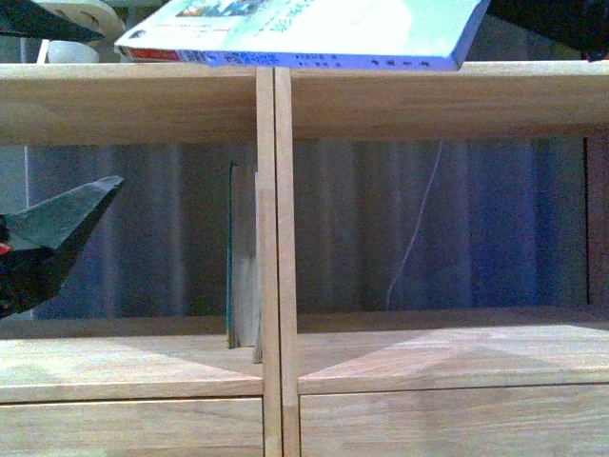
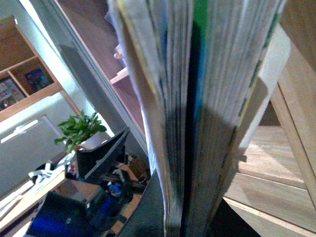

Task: Organize books on shelf

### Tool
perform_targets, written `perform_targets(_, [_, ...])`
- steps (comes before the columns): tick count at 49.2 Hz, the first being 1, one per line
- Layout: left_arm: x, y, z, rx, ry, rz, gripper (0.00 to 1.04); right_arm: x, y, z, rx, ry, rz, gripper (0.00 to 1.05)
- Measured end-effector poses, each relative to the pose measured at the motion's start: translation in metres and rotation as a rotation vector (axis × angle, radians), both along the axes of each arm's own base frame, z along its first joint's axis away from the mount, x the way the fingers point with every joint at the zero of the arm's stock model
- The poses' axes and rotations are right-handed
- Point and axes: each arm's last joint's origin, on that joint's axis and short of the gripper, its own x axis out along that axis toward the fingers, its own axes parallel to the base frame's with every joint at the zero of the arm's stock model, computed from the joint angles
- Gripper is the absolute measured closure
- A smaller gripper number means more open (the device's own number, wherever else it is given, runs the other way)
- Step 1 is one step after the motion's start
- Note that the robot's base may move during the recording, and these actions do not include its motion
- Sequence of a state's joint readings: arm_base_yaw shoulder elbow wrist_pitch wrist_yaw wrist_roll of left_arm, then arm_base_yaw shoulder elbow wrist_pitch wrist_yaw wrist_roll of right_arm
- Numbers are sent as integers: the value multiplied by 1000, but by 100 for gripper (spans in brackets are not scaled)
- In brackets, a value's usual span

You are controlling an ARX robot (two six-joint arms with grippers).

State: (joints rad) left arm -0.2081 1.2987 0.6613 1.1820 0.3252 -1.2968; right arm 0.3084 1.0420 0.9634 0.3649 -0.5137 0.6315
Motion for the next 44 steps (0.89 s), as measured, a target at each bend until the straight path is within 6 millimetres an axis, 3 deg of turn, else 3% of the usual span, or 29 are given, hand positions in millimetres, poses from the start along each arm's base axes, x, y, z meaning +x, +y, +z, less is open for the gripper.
perform_targets(11, [6, -20, 9, 47, -28, -36, 7, -5, 13, -17, -33, 36, 57, 97])
perform_targets(30, [6, -29, 11, 121, -44, -13, 8, -9, 24, -22, -36, 51, 90, 97])
perform_targets(35, [5, -30, 12, 138, -57, 7, 20, -9, 24, -23, -36, 54, 89, 97])
perform_targets(44, [2, -29, 15, 168, -79, 56, 51, -9, 24, -24, -34, 56, 80, 97])
